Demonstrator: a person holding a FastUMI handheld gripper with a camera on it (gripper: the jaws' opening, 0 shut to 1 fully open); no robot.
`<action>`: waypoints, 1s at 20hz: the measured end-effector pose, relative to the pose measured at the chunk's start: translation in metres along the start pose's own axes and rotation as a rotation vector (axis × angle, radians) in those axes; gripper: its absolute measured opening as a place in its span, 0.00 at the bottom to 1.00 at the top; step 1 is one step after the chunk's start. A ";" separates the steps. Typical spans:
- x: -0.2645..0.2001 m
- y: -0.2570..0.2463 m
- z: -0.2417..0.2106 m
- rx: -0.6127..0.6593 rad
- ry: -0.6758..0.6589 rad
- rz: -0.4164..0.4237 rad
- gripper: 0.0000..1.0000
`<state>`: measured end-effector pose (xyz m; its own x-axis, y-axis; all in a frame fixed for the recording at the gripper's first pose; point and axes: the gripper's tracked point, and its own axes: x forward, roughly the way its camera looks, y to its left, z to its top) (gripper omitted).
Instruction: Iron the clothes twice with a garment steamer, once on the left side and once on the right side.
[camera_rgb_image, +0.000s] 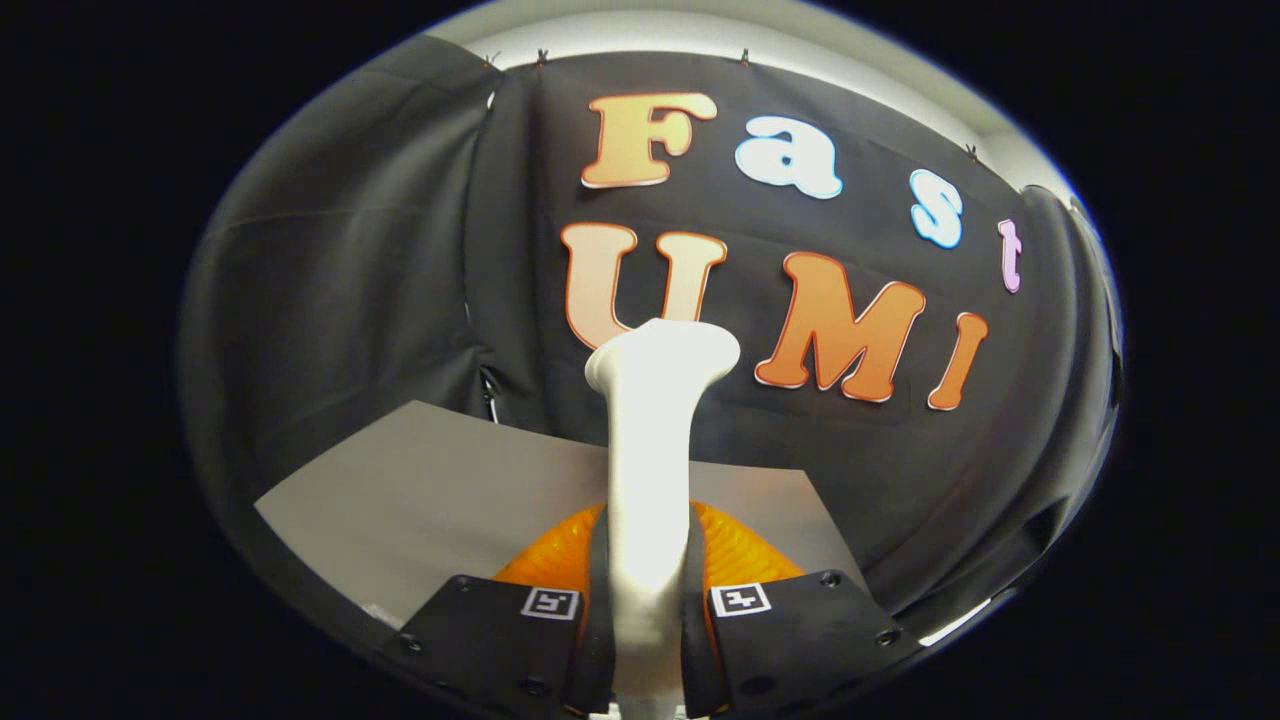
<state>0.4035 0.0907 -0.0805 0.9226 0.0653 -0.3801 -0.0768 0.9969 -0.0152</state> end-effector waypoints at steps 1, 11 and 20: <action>-0.017 -0.003 0.002 0.003 -0.032 0.017 0.34; -0.186 -0.054 0.001 0.047 -0.235 0.151 0.34; -0.297 -0.145 -0.008 0.060 -0.334 0.157 0.34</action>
<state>0.1378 -0.0741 0.0266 0.9745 0.2186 -0.0507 -0.2144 0.9737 0.0771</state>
